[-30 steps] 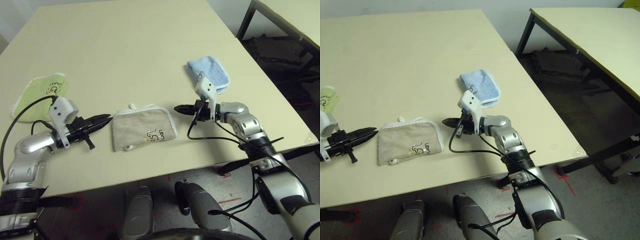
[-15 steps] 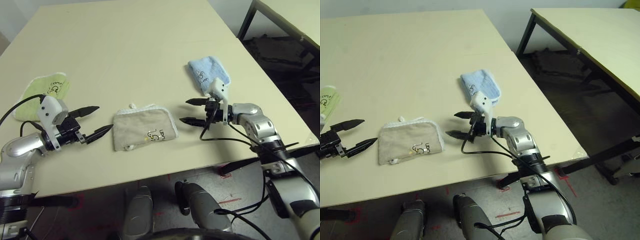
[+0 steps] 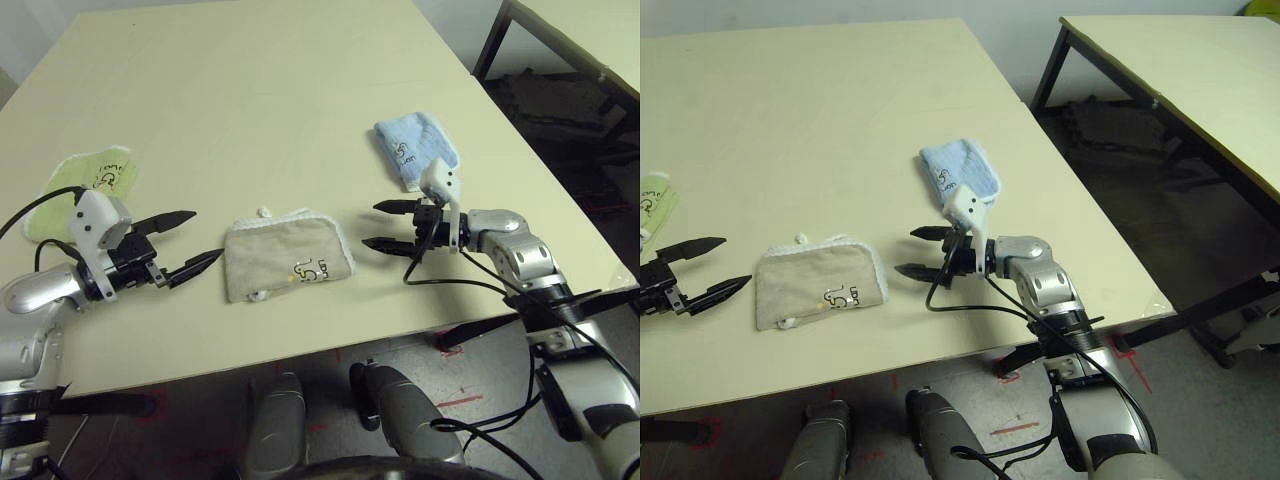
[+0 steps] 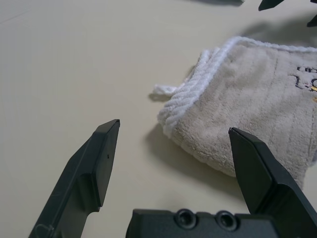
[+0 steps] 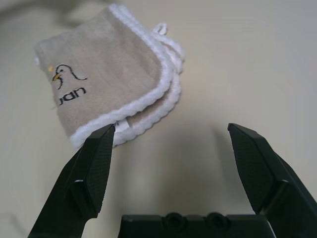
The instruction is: Fold the towel and set it aside.
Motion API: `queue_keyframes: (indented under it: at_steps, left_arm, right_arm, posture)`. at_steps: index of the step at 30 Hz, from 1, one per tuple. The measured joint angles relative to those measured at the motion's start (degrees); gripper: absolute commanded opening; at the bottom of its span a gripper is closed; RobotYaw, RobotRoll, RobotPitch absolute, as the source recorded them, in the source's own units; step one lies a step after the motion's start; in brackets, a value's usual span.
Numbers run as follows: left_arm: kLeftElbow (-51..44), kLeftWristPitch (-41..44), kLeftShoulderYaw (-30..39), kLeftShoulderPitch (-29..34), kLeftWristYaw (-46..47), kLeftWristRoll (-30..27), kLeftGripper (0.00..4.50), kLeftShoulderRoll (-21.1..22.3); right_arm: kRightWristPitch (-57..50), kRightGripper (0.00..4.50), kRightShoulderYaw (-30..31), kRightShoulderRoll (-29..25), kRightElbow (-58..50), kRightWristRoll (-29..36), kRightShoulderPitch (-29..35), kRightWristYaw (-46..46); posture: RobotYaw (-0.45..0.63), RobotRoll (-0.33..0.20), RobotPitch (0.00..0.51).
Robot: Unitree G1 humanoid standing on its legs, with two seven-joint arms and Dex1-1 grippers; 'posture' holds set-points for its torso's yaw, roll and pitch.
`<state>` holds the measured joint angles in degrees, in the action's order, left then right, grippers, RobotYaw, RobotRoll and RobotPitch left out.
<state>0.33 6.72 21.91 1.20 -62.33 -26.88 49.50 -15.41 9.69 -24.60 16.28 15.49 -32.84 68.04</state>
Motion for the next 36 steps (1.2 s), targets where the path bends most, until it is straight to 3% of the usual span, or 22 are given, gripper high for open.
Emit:
queue_keyframes:
  at_steps: [5, 11, 16, 19, 26, 36]
  left_arm:
    - [1.83, -1.96, 1.15, 0.23, -3.32, -0.02, 4.5, 1.86]
    - [3.47, -4.2, 2.12, 0.24, -5.53, -0.02, 4.5, 2.55]
    - [3.7, -8.54, 3.25, 0.66, -10.99, -1.84, 4.5, 2.58]
    - [3.7, -10.37, 4.62, 1.54, -14.19, -3.67, 4.5, 2.58]
    - [3.98, -11.16, 5.24, 2.49, -15.9, -4.6, 4.5, 2.59]
    - [4.51, -12.0, 5.2, 2.41, -15.89, -4.04, 4.5, 2.58]
  right_arm:
    - [-8.01, 4.45, -1.29, -0.94, -0.82, 4.18, 0.23, 0.92]
    - [-48.16, 4.45, -9.16, -0.95, 0.17, 18.11, -7.09, -5.19]
    - [-72.86, 4.45, -9.84, -0.14, 6.4, 22.17, -12.96, -9.96]
    - [-75.3, 4.45, -8.28, 0.1, 11.65, 24.12, -14.47, -11.41]
    - [-73.24, 4.45, -7.68, 3.45, 18.88, 21.48, -17.63, -15.08]
    - [-67.85, 4.45, -11.12, 14.0, 22.99, 20.17, -19.48, -19.0]
  posture:
    - [-0.02, 0.0, 0.163]
    - [-0.01, 0.0, 0.16]
    - [0.0, 0.0, 0.159]
    - [0.01, 0.0, 0.159]
    - [0.01, 0.0, 0.161]
    - [0.01, 0.0, 0.163]
